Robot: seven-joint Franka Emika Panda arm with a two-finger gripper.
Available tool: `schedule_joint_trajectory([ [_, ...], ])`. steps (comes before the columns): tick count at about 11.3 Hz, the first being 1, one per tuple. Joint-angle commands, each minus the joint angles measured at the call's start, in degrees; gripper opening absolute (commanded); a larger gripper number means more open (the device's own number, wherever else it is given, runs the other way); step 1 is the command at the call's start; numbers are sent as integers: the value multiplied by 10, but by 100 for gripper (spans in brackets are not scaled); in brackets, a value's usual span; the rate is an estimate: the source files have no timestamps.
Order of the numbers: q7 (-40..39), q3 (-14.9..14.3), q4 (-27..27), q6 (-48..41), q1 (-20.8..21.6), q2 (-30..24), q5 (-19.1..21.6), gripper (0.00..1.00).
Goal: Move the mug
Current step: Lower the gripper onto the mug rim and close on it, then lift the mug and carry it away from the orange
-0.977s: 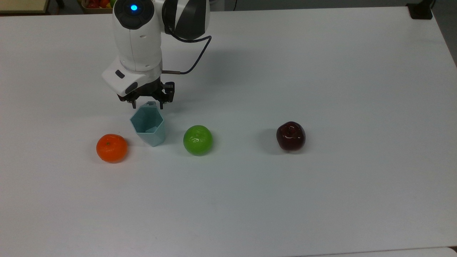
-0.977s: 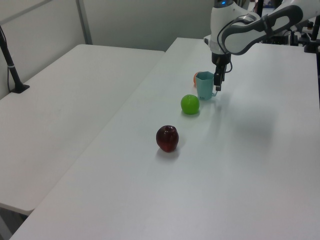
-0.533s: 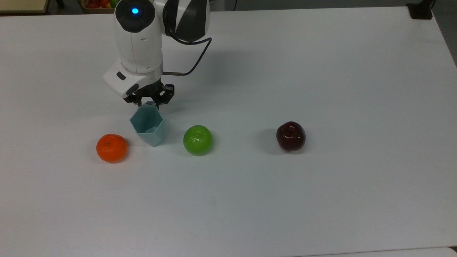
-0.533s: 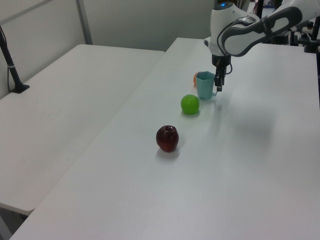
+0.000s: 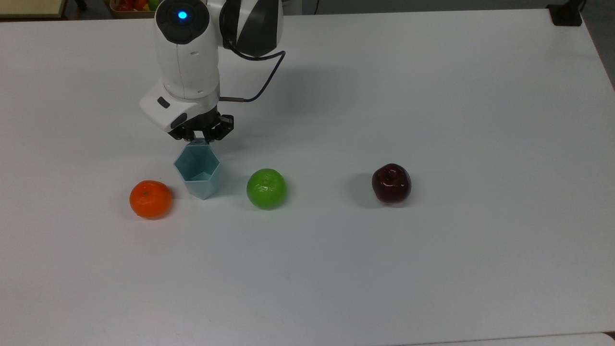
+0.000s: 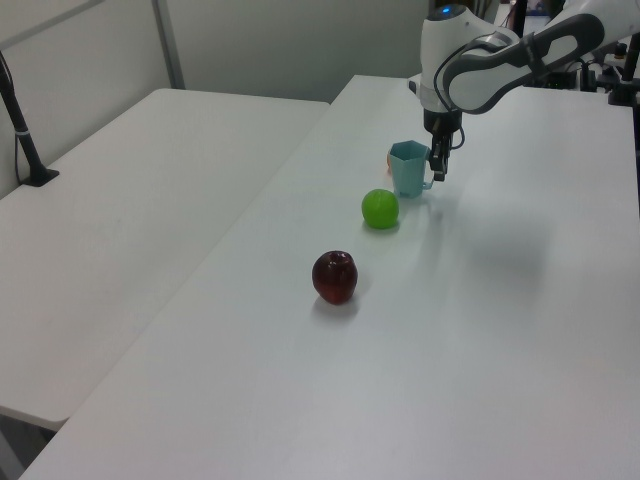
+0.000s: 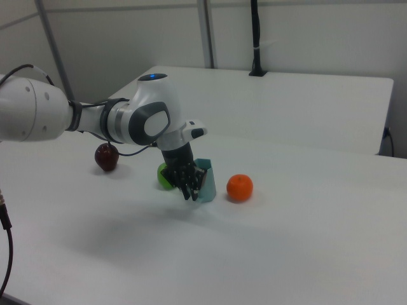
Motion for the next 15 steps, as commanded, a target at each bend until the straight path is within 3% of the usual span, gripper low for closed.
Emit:
schedule_joint_trajectory([
  [1, 11, 1, -16, 16, 4, -12, -4, 2],
  [4, 29, 1, -10, 12, 1, -38, 4, 2],
  [7, 37, -7, 9, 7, -4, -58, 46, 2],
  [9, 82, -17, 21, 3, -15, -75, 57, 2],
  [10, 101, -28, 21, -11, -16, -78, 56, 2],
  [12, 99, -84, 22, -24, -17, -77, 52, 2],
  [15, 80, -140, 21, -23, -20, -69, 51, 3],
])
